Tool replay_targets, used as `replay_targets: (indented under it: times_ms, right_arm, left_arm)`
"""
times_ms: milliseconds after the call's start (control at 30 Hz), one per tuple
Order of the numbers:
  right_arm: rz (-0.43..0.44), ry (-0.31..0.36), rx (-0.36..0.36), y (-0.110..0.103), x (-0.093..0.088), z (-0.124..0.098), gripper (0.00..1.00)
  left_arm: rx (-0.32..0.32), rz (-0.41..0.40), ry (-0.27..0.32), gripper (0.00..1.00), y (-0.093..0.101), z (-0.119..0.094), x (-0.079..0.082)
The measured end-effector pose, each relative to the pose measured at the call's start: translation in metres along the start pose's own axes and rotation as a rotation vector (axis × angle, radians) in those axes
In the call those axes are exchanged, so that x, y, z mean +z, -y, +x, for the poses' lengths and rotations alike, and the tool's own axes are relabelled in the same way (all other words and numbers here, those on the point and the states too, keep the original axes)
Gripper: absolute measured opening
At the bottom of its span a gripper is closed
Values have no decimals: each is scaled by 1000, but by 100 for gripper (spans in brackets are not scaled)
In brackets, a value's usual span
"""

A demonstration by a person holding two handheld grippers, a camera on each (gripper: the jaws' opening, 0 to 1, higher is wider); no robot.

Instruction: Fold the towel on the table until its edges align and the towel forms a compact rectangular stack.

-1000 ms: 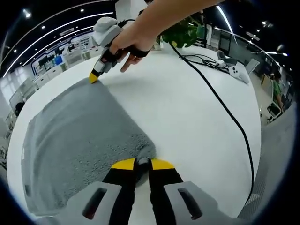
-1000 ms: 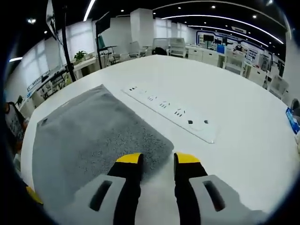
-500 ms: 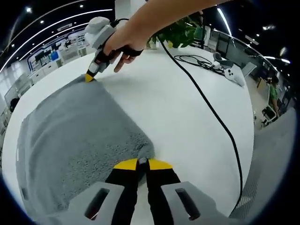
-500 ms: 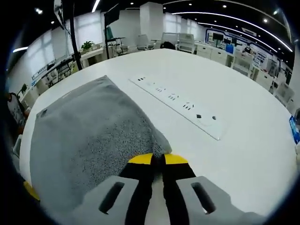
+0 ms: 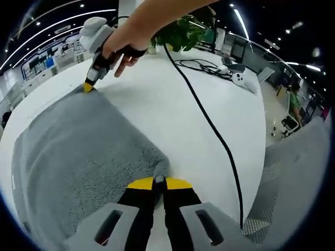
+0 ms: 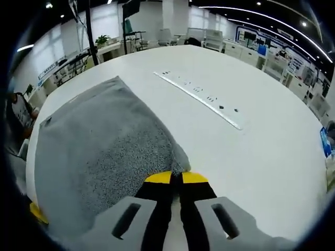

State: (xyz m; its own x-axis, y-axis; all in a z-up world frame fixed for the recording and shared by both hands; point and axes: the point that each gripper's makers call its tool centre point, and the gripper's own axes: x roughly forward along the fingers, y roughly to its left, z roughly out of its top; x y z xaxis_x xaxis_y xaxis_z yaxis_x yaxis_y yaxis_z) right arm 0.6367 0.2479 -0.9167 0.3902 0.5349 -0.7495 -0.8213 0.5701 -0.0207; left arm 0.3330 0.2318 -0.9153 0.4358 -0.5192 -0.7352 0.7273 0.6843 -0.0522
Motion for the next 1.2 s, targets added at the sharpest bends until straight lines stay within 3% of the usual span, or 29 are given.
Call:
replay_targets:
  times_ms: [300, 567, 733, 900, 1100, 1200]
  right_arm:
    - [12, -31, -14, 0, -28, -23, 2]
    - [6, -51, -53, 8, -44, -36, 1]
    - [7, -57, -86, 13, -47, -42, 1]
    - [1, -61, -110, 16, -48, -51, 0]
    - [2, -71, -123, 9, -47, -73, 0]
    - [27, -41, -137, 9, -41, -83, 0]
  left_arm:
    - [-43, 26, -6, 5, 33, -1, 1]
    - [-64, 23, -4, 5, 46, 4, 6]
    - [-73, 33, 4, 5, 52, 9, 13]
    - [-84, -10, 32, 4, 58, 10, 23]
    - [-100, -55, 61, 5, 65, 7, 35]
    - [-97, -57, 82, 5, 66, 3, 43]
